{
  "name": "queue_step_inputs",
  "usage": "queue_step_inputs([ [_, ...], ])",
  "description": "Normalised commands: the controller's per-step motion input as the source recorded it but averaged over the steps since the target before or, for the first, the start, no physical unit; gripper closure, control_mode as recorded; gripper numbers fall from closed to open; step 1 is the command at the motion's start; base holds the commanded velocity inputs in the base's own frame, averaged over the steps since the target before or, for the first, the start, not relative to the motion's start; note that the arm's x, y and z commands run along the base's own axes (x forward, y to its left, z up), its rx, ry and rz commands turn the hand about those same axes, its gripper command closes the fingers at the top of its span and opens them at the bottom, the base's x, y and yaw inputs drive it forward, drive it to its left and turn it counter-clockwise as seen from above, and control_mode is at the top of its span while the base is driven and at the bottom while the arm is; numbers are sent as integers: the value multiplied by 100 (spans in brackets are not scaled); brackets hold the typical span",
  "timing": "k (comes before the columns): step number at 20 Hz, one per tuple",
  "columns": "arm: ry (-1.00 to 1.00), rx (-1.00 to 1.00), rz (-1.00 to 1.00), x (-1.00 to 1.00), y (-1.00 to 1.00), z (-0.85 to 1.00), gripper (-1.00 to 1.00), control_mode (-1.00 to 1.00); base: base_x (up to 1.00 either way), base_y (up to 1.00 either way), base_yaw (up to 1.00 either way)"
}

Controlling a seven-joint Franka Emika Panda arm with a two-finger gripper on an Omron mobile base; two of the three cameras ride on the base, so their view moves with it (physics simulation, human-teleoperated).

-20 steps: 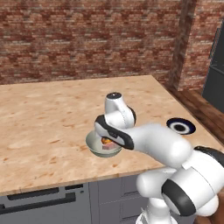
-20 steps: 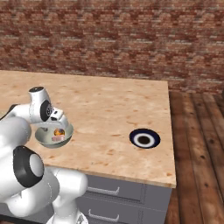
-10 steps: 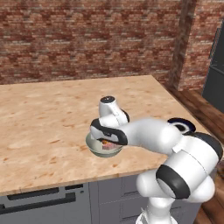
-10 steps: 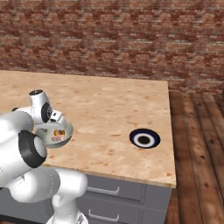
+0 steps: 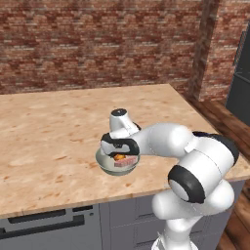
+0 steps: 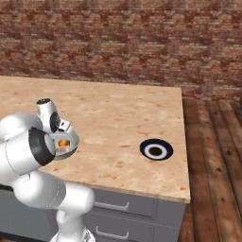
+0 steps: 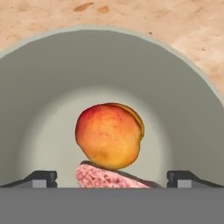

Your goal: Remove the peach from the bowl and place it on the small plate. Then place the bowl with only the steak in the microwave, close the door, and press the start button to microwave the steak.

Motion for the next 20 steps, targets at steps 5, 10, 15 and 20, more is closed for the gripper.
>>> queue_step_inputs([
  [5,0,0,2,16,0,-19,-100,-100,0,0,0],
  [10,0,0,4,3,0,-21,-100,-100,0,0,0],
  [15,0,0,3,0,0,-18,-100,-100,0,0,0],
  [20,-1,0,2,0,0,-11,100,-100,0,0,0],
])
